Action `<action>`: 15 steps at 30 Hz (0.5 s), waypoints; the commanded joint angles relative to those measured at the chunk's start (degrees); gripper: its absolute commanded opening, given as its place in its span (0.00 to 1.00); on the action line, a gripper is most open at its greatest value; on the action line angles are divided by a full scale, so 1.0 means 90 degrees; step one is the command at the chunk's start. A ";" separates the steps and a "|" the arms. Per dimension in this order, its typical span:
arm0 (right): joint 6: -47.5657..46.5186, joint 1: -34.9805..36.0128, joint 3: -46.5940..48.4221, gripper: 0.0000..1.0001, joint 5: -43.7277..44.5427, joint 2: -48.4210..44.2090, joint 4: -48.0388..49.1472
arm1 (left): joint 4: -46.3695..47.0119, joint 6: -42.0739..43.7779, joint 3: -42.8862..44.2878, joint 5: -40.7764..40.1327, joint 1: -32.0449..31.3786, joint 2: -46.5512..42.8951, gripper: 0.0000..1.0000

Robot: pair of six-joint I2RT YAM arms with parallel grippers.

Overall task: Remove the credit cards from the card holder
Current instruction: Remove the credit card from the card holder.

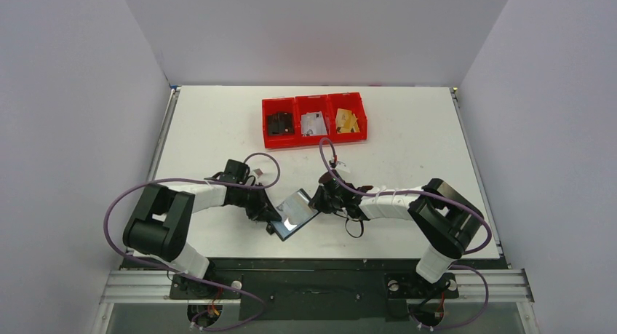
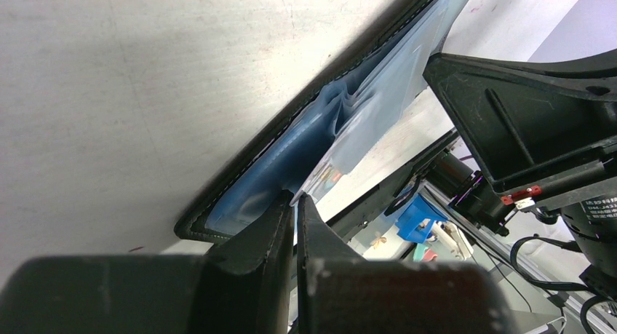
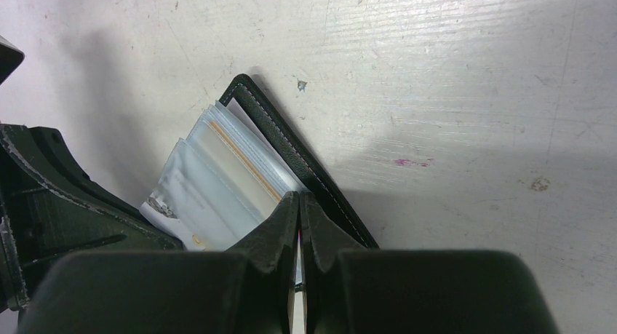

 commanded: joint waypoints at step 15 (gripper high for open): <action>-0.0320 -0.0056 -0.0424 0.00 0.0478 0.0523 -0.1623 | -0.1525 0.0577 0.0258 -0.1177 0.0127 -0.1117 0.00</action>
